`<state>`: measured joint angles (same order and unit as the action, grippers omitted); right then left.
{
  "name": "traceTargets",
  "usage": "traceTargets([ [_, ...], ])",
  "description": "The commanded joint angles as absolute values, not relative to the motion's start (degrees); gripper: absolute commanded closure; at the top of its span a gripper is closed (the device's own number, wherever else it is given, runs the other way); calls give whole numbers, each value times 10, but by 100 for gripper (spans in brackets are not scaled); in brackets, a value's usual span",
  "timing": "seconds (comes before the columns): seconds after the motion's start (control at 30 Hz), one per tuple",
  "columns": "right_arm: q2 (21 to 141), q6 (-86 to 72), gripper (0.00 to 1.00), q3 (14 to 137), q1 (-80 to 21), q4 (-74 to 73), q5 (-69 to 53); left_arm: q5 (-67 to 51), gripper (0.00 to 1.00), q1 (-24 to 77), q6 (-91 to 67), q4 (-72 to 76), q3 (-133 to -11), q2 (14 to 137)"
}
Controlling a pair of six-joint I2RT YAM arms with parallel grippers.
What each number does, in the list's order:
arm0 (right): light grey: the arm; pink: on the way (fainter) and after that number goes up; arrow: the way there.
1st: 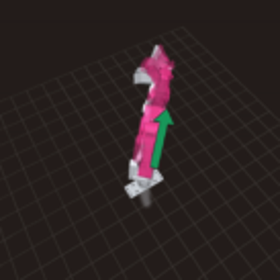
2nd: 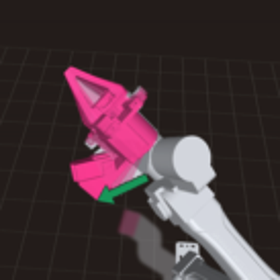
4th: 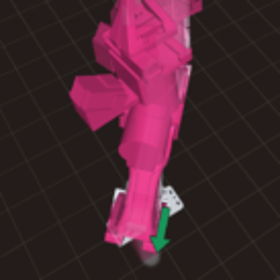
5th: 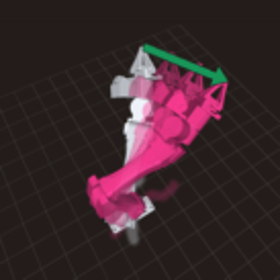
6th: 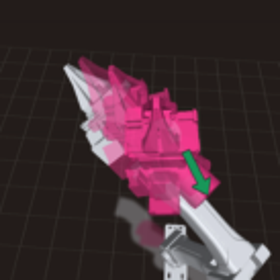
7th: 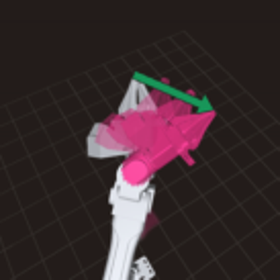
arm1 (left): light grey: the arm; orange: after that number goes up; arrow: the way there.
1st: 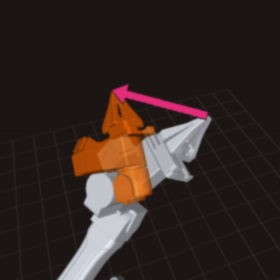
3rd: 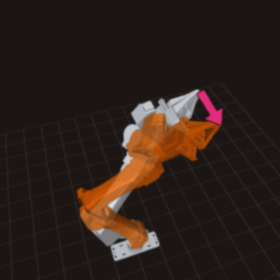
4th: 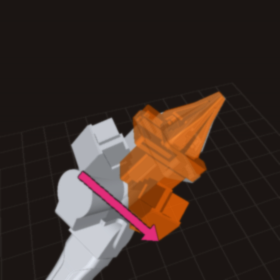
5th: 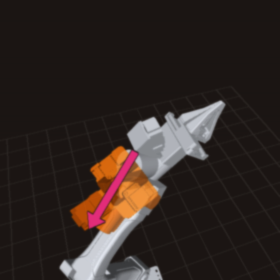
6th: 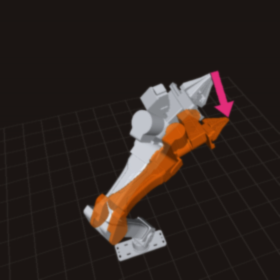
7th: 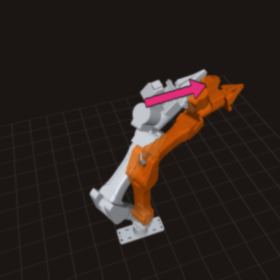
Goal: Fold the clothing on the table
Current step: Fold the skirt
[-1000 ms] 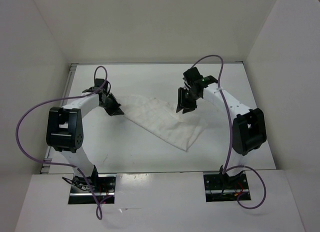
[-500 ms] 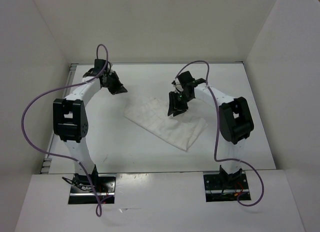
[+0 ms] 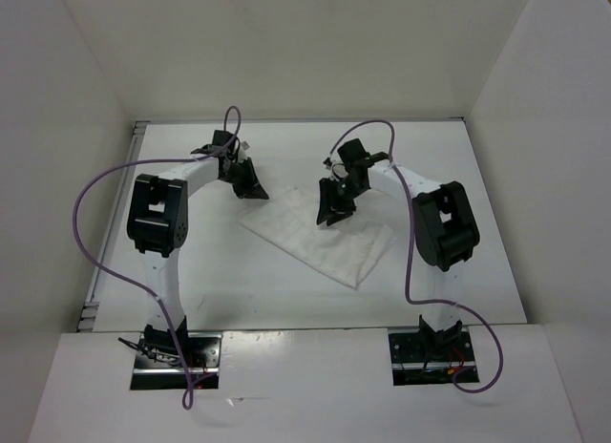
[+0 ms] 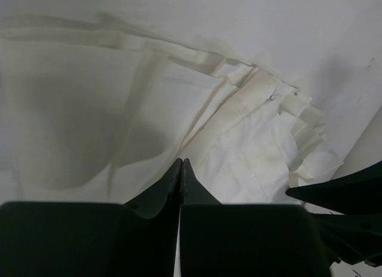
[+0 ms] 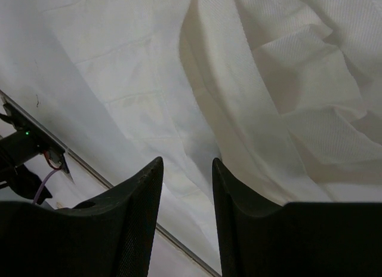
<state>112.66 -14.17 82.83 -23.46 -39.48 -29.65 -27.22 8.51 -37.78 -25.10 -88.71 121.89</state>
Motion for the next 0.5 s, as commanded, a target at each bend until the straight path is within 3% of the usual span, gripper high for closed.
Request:
traceTargets([
  [0.0,1130,-128,56,822,-222,-372,-302,-287,100,84,-365,-224,-894,1222],
  [0.47,1124,-134,54,810,-157,-358,-344,-269,100,84,-354,-224,-871,1238],
])
